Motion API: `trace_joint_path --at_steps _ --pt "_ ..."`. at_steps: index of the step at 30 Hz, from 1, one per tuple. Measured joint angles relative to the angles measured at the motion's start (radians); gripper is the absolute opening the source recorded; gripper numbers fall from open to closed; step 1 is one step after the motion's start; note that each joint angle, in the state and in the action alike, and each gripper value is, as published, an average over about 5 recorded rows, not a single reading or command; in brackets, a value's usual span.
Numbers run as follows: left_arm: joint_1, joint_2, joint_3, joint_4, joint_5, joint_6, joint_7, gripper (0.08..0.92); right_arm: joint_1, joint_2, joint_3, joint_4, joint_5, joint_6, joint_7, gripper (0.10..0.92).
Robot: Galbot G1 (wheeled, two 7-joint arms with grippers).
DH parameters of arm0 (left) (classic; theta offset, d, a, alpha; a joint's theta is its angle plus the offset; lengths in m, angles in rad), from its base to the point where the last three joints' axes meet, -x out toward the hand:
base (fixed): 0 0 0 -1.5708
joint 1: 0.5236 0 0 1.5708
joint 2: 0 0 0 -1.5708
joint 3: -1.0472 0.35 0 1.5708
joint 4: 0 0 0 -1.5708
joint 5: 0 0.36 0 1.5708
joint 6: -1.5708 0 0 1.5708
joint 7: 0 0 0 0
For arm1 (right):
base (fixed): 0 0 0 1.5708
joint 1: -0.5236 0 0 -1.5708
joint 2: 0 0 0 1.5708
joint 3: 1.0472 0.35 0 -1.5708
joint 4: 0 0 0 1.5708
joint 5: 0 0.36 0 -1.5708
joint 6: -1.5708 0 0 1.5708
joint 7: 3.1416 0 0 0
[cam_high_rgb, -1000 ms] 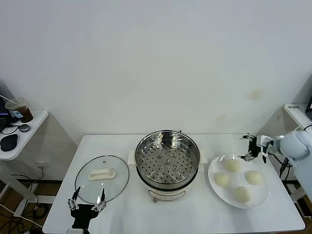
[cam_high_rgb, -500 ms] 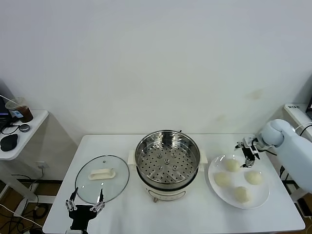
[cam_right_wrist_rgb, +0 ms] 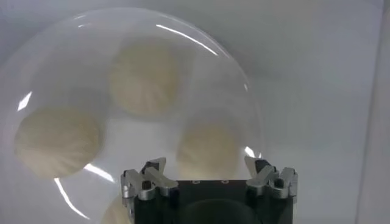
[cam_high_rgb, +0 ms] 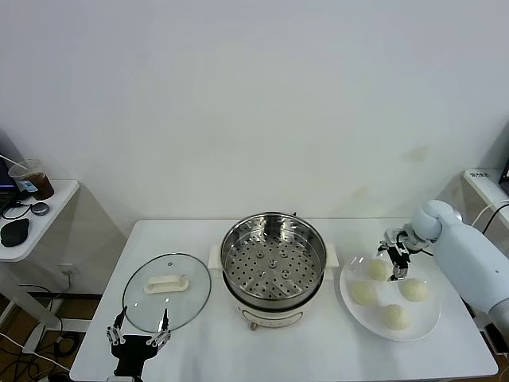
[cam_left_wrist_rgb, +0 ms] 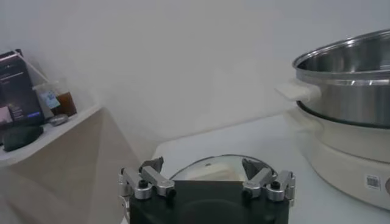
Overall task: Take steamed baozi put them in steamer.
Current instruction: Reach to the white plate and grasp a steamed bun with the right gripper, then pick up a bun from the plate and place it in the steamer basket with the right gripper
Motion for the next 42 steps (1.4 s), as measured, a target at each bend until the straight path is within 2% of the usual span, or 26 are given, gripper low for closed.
trace_joint_path --at_steps 11,26,33,42 --pt "0.0 0.001 0.0 -0.001 0.001 0.001 0.001 0.823 -0.011 0.02 0.015 -0.037 -0.019 -0.01 0.027 0.811" --pt "-0.01 0.0 0.01 0.011 0.003 0.002 0.002 0.823 -0.013 0.012 0.021 -0.025 0.015 -0.03 0.044 0.472" --pt "-0.02 0.001 0.019 0.018 0.005 0.002 0.002 0.823 0.053 0.006 -0.014 -0.001 0.089 -0.031 0.024 0.458" --pt "-0.04 -0.001 0.036 0.022 0.007 0.006 0.001 0.823 0.29 0.065 -0.152 -0.004 0.258 0.009 -0.026 0.458"
